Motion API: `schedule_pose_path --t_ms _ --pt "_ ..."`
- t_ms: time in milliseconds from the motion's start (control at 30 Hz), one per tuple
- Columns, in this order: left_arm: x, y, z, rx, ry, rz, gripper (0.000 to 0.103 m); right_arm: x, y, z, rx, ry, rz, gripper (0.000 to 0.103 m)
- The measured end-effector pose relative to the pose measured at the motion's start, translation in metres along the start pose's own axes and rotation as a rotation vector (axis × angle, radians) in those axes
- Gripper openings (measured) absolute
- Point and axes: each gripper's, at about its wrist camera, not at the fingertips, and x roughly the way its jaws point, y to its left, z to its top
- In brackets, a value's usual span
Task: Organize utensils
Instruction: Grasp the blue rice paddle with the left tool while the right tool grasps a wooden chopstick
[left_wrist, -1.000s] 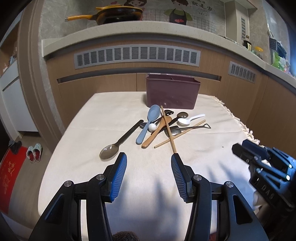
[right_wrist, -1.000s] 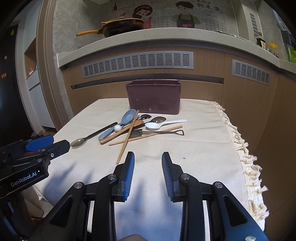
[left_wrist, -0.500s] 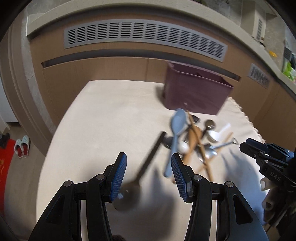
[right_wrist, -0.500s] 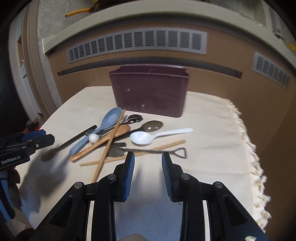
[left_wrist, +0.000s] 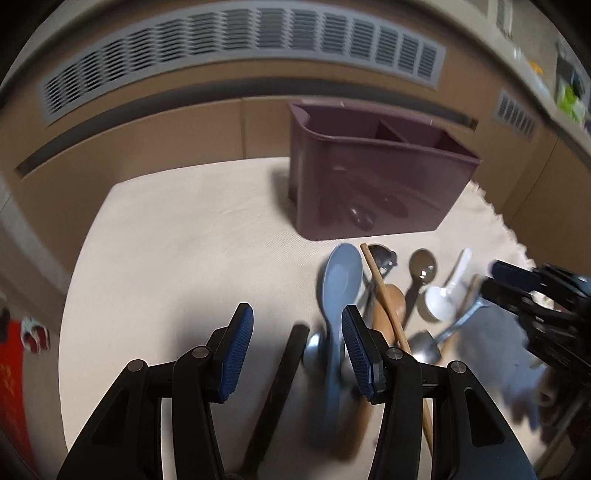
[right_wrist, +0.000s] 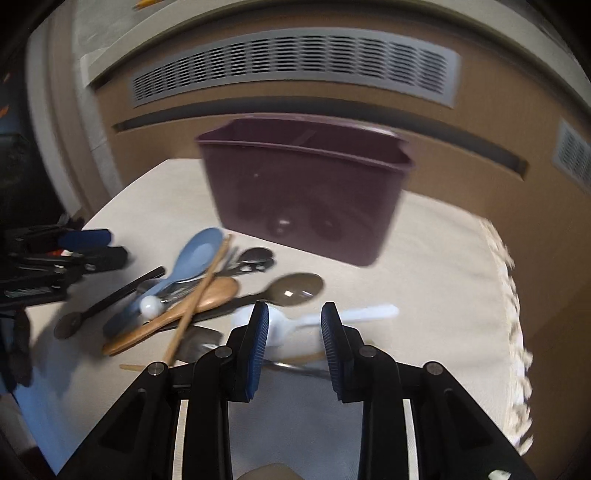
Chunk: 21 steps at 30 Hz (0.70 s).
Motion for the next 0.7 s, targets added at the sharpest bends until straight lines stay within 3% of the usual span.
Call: schedule_pose_path --t_ms 133,300,433,567,700 --pt "0.020 -0.013 0.010 0.056 0.068 -0.037 0.051 -0.008 -0.020 -0.015 0.053 0.003 -0.017 0.028" --pt "0.042 -0.021 0.017 0.040 0.096 -0.009 0.051 -0.012 -0.047 -0.029 0.148 0.011 -0.004 0.028" --pt "0.054 -0.021 0.021 -0.013 0.096 -0.010 0.051 -0.013 -0.052 -0.036 0.172 0.010 0.009 0.028" --pt "0.050 -0.025 0.022 0.007 0.077 0.007 0.051 -0.012 -0.048 -0.033 0.176 0.011 0.033 0.028" --pt "0.025 0.004 0.020 -0.049 0.026 0.027 0.051 -0.007 -0.029 -0.017 0.162 0.019 0.129 0.029"
